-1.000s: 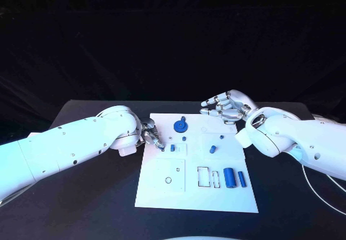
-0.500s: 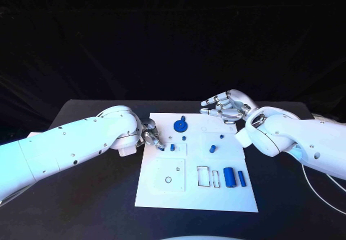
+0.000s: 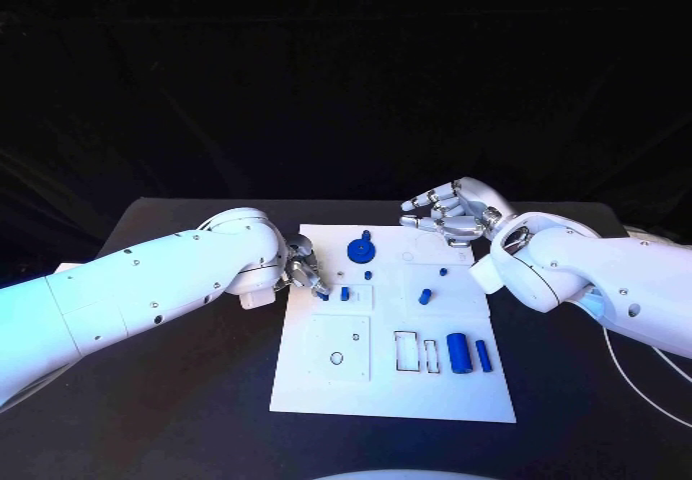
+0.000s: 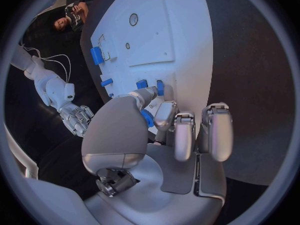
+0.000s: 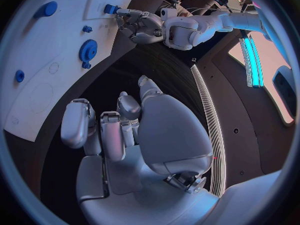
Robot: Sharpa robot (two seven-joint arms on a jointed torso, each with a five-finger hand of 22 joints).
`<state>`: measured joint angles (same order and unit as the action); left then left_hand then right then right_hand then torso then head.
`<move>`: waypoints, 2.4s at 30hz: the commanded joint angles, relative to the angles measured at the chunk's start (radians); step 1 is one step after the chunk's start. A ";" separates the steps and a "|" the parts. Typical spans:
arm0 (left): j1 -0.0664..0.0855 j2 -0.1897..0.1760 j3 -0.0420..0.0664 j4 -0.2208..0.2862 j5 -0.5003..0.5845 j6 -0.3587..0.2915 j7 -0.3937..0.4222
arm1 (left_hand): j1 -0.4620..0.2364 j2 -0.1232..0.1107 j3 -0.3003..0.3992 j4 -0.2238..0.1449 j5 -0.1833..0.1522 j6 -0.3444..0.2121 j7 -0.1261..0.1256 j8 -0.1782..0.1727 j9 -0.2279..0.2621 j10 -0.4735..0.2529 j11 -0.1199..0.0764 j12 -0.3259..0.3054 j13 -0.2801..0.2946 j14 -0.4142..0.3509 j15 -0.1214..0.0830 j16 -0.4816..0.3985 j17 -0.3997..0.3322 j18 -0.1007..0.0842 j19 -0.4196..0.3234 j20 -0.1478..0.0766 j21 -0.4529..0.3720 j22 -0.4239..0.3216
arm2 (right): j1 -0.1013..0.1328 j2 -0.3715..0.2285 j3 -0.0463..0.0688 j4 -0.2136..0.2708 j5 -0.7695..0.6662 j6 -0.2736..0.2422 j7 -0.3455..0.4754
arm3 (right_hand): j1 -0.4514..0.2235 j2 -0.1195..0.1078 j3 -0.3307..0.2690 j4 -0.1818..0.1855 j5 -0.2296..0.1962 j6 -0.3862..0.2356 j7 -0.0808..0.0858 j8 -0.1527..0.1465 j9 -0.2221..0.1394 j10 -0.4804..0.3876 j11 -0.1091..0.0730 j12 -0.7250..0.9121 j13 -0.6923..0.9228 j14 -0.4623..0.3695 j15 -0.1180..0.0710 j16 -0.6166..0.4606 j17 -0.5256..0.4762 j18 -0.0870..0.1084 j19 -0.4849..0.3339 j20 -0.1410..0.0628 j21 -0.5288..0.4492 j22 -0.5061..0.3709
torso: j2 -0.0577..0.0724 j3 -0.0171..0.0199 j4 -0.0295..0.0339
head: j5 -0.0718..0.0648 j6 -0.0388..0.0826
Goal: Assemble the parts on the task board
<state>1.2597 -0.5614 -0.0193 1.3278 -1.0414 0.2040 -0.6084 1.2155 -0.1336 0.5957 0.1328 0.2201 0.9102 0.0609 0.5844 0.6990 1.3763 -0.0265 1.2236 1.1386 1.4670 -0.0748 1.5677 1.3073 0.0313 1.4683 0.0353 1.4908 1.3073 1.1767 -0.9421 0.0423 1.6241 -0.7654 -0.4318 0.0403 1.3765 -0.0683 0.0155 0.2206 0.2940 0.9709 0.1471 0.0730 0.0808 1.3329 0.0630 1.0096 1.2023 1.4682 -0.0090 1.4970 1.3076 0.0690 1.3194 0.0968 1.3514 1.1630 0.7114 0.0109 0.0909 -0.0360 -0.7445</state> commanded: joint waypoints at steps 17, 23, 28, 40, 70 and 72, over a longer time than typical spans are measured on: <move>-0.006 0.040 -0.007 -0.027 -0.013 0.040 -0.082 | -0.117 0.021 0.066 -0.060 0.027 0.056 -0.032 0.008 0.004 0.029 -0.013 0.031 0.044 0.104 -0.014 0.003 0.263 -0.007 0.052 -0.011 0.008 0.190 | 0.000 -0.004 0.000 0.008 -0.009 0.013 -0.001 | -0.004 0.012 -0.010 0.001 0.006 0.006 -0.001 0.002 0.002 0.005 -0.005 0.006 0.001 0.071 -0.005 -0.004 0.125 0.018 -0.006 -0.001 -0.004 -0.002 | -0.001 0.0007 0.0003 | -0.006 0.000; -0.006 0.043 -0.007 -0.026 -0.023 0.038 -0.090 | -0.135 0.019 0.055 -0.054 0.027 0.064 -0.036 0.008 0.003 0.036 -0.015 0.041 0.057 0.104 -0.016 0.003 0.263 -0.008 0.053 -0.012 0.009 0.191 | 0.000 -0.005 0.000 0.008 -0.012 0.017 -0.003 | -0.004 0.012 -0.011 0.001 0.007 0.006 -0.001 0.002 0.002 0.004 -0.005 0.004 0.000 0.071 -0.005 -0.005 0.124 0.019 -0.006 -0.001 -0.005 -0.003 | 0.000 0.0001 0.0006 | -0.004 0.000; -0.006 0.046 -0.007 -0.025 -0.026 0.034 -0.091 | -0.146 0.018 0.047 -0.050 0.027 0.069 -0.038 0.007 0.002 0.040 -0.017 0.048 0.066 0.104 -0.017 0.003 0.263 -0.009 0.055 -0.013 0.011 0.194 | 0.000 -0.005 0.000 0.008 -0.013 0.019 -0.003 | -0.004 0.012 -0.011 0.001 0.007 0.006 -0.001 0.002 0.002 0.004 -0.005 0.004 0.000 0.071 -0.005 -0.005 0.124 0.019 -0.006 -0.001 -0.005 -0.003 | -0.001 0.0002 0.0003 | -0.005 -0.001; -0.006 0.047 -0.007 -0.028 -0.038 0.027 -0.095 | -0.214 -0.007 -0.018 -0.017 0.024 0.091 -0.044 0.004 -0.002 0.052 -0.022 0.066 0.089 0.104 -0.021 0.003 0.263 -0.011 0.060 -0.017 0.017 0.201 | 0.000 -0.005 0.000 0.009 -0.013 0.019 -0.003 | -0.004 0.012 -0.012 0.001 0.009 0.006 -0.001 0.002 0.002 0.004 -0.005 0.003 -0.001 0.070 -0.005 -0.006 0.123 0.019 -0.007 -0.001 -0.006 -0.005 | -0.001 0.0000 0.0007 | -0.005 -0.001; -0.006 -0.003 -0.002 0.021 -0.053 -0.067 -0.091 | -0.263 -0.012 -0.280 0.106 0.021 0.115 -0.048 0.001 -0.010 0.062 -0.025 0.079 0.115 0.104 -0.025 0.003 0.263 -0.014 0.068 -0.022 0.026 0.214 | 0.000 -0.002 0.000 0.002 -0.011 0.026 -0.001 | -0.015 0.010 -0.024 0.009 0.015 0.005 -0.001 0.001 0.001 0.003 -0.005 0.003 -0.003 0.070 -0.005 -0.007 0.121 0.019 -0.008 -0.001 -0.008 -0.007 | -0.001 -0.0006 0.0015 | -0.006 -0.001; -0.006 -0.010 0.001 0.030 -0.049 -0.080 -0.087 | -0.263 -0.011 -0.298 0.116 0.021 0.116 -0.048 0.001 -0.011 0.062 -0.025 0.078 0.116 0.104 -0.025 0.003 0.263 -0.014 0.068 -0.022 0.026 0.214 | 0.000 -0.002 0.000 0.002 -0.011 0.026 -0.001 | -0.017 0.011 -0.025 0.010 0.016 0.005 -0.001 0.001 0.001 0.004 -0.005 0.004 -0.002 0.070 -0.005 -0.007 0.122 0.019 -0.007 -0.001 -0.008 -0.006 | -0.001 -0.0007 0.0013 | -0.005 0.000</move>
<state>1.2531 -0.5696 -0.0203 1.3500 -1.0885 0.1627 -0.6920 0.9545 -0.1505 0.3025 0.2488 0.2429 1.0212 0.0129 0.5797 0.6898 1.4314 -0.0537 1.2975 1.2530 1.4638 -0.0930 1.5677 1.3076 0.0314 1.4665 0.0190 1.5103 1.3076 1.1770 -0.9451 0.0421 1.6259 -0.7685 -0.4203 0.0358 1.3671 -0.0589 -0.0054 0.2303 0.3042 0.9709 0.1471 0.0730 0.0808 1.3329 0.0630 1.0097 1.2005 1.4682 -0.0090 1.4931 1.3080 0.0689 1.3195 0.0968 1.3475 1.1574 0.7101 0.0102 0.0924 -0.0423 -0.7450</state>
